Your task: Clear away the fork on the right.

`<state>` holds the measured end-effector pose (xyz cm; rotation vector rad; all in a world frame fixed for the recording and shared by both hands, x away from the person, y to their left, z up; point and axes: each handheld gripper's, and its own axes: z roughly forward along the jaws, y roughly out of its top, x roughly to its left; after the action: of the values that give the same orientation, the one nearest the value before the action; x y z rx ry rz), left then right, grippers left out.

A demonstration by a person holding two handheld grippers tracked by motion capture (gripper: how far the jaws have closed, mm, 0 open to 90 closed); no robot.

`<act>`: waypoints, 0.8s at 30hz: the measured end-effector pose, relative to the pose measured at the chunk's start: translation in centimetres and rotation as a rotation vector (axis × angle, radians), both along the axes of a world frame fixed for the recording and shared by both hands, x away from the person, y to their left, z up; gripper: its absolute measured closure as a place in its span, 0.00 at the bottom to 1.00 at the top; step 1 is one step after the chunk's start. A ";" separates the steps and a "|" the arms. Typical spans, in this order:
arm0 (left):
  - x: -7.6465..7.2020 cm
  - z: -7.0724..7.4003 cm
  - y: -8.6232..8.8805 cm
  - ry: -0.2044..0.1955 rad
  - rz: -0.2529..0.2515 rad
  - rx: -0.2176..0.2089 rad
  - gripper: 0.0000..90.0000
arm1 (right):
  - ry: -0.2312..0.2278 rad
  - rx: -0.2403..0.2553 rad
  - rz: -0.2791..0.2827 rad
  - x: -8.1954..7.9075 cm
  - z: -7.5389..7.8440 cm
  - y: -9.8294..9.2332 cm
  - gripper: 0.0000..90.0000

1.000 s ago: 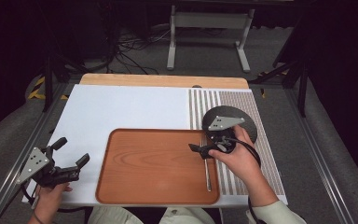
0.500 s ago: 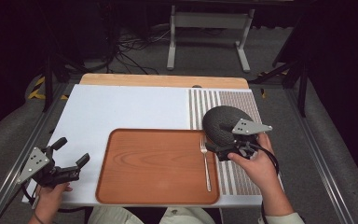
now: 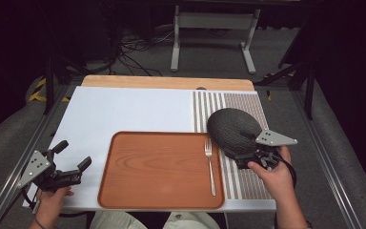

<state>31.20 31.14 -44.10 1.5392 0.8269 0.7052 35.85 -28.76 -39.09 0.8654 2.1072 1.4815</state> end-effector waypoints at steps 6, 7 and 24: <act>0.0 0.0 0.0 -0.001 0.000 0.000 0.00 | -0.007 0.035 -0.015 -0.4 -1.3 -1.1 0.07; 0.0 0.0 0.0 -0.001 -0.001 0.001 0.00 | -0.010 0.039 -0.014 -0.4 -1.5 -1.3 0.07; 0.0 0.0 0.1 0.003 -0.006 -0.011 0.00 | 0.002 0.053 -0.049 -1.6 -4.4 -2.8 0.07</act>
<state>31.21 31.28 -44.06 1.5328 0.8267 0.6937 34.30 -31.59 -43.52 0.9316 2.0422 1.5178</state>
